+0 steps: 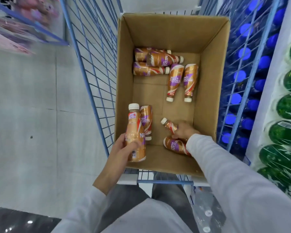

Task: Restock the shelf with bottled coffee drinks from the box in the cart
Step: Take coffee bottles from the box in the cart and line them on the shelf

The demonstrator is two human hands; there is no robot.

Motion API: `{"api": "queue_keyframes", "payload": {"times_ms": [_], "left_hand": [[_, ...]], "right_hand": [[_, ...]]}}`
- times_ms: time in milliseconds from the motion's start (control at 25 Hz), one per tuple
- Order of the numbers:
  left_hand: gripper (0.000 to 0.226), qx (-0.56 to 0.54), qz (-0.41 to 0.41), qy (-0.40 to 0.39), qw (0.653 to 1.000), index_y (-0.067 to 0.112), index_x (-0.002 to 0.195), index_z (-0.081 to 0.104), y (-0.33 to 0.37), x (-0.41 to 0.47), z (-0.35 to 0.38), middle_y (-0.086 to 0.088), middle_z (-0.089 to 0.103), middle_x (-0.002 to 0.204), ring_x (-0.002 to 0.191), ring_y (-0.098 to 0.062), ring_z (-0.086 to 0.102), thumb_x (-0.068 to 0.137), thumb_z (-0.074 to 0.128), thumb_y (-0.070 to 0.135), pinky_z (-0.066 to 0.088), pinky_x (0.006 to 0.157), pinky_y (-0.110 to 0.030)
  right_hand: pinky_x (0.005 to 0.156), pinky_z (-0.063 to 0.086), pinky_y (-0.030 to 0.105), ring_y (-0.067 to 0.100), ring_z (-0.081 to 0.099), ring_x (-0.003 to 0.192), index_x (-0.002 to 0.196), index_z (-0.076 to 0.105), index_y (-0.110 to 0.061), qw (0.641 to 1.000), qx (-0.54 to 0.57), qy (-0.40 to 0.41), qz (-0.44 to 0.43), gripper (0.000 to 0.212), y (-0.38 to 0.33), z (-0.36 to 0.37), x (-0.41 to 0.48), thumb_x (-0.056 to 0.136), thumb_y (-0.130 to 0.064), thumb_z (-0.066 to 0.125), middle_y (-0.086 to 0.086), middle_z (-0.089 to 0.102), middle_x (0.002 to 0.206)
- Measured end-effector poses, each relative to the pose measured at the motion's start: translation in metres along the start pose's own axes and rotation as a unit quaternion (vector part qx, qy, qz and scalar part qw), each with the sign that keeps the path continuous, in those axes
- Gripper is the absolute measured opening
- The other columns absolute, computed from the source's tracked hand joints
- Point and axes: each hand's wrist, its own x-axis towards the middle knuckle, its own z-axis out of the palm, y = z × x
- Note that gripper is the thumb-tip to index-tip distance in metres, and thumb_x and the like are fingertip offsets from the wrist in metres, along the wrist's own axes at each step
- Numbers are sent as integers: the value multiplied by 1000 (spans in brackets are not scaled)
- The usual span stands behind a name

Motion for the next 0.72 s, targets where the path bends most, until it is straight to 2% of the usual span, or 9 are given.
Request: {"api": "queue_keyframes", "payload": {"times_ms": [120,240,320,360,440,480,560,640,720], "left_hand": [[48,-4,2,1,1000,42,122,59,0,-2,6,20,72,106,98,-2,71,77,74,46,59,70,-21],[42,-13,25,-9,1000,39,122,61,9,-6,16,17,73,107,98,-5,72,82,74,39,60,76,-27],[47,-20,44,-11,999,37,122,62,23,-15,23,14,74,109,100,-8,73,77,76,39,60,85,-36],[50,-27,55,-14,998,37,123,63,30,-23,27,11,75,111,101,-11,73,75,77,39,60,87,-39],[50,-47,81,-23,995,37,121,67,42,-38,31,5,75,115,103,-17,74,73,79,38,60,83,-38],[49,-56,95,-26,994,38,119,69,49,-46,32,3,75,115,103,-18,74,71,80,38,61,80,-36],[45,-65,128,-37,989,40,115,71,64,-66,39,1,76,115,102,-20,75,70,80,38,61,76,-38],[47,-71,157,-57,983,37,116,71,79,-86,44,-2,76,116,103,-24,75,70,81,37,61,81,-46],[49,-64,185,-84,977,34,117,71,96,-108,50,-5,75,117,106,-27,73,69,81,35,60,86,-50]], "right_hand": [[104,47,41,32,57,119,147,46,-24,997,36,53,-35,76,6,-3,-8,81,-36,81,12,52,140],[103,49,46,28,60,114,144,49,-22,976,188,87,-67,73,7,-13,-38,81,-43,79,8,57,133],[94,56,44,20,66,105,140,50,-26,938,317,91,-102,71,4,-21,-74,79,-49,79,-2,64,124],[86,59,38,15,70,99,139,50,-30,917,368,90,-122,72,2,-27,-98,77,-53,79,-6,65,120],[69,60,28,6,73,88,134,53,-36,874,450,93,-160,71,-1,-35,-145,73,-60,80,-11,69,113],[65,60,26,3,73,86,130,54,-39,854,482,97,-173,69,-2,-39,-168,70,-63,81,-12,71,111],[66,60,27,4,74,90,124,58,-42,810,542,105,-198,69,0,-47,-215,65,-66,84,-13,74,108],[68,60,28,6,74,94,123,59,-42,776,574,118,-233,74,0,-52,-259,59,-68,86,-14,75,107],[73,61,35,8,74,96,125,58,-41,750,589,149,-261,78,-1,-52,-298,58,-70,85,-13,75,107]]}}
